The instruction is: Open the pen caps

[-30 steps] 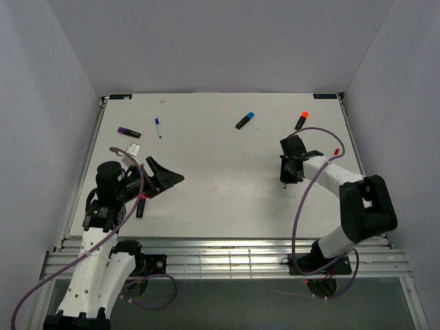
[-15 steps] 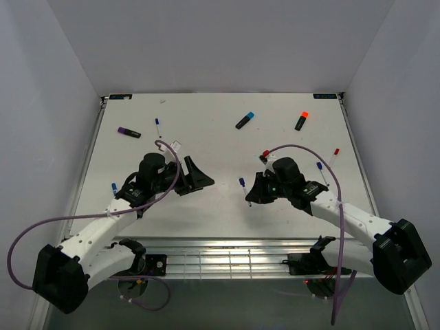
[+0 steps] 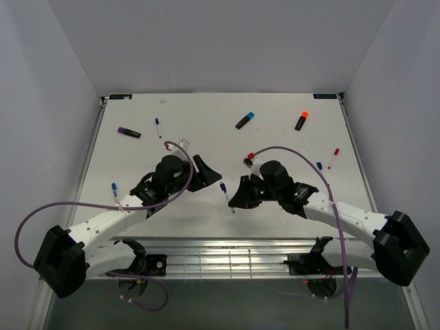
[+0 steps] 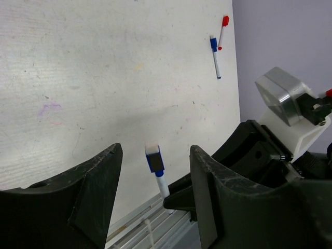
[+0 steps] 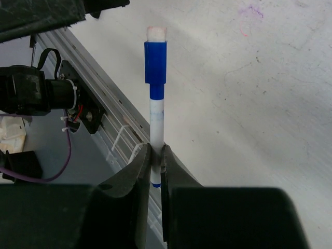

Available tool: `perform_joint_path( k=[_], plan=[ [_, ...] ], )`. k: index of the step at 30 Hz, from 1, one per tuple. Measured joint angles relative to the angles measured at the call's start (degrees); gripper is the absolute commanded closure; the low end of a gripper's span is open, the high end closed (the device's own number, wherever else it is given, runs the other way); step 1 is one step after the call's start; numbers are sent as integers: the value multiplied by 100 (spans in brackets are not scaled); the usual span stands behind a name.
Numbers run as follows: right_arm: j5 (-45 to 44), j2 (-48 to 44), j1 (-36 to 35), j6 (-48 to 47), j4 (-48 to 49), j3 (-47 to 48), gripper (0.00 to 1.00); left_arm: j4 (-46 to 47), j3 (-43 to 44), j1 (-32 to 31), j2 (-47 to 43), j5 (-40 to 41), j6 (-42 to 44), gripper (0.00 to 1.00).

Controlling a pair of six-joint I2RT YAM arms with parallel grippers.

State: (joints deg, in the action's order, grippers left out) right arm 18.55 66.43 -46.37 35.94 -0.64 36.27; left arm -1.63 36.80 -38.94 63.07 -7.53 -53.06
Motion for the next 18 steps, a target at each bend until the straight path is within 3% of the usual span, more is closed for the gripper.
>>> perform_joint_path(
  k=[18],
  plan=[
    [-310,354,-315,400,111,363,92,79,-76,-310,409,481,-190,40]
  ],
)
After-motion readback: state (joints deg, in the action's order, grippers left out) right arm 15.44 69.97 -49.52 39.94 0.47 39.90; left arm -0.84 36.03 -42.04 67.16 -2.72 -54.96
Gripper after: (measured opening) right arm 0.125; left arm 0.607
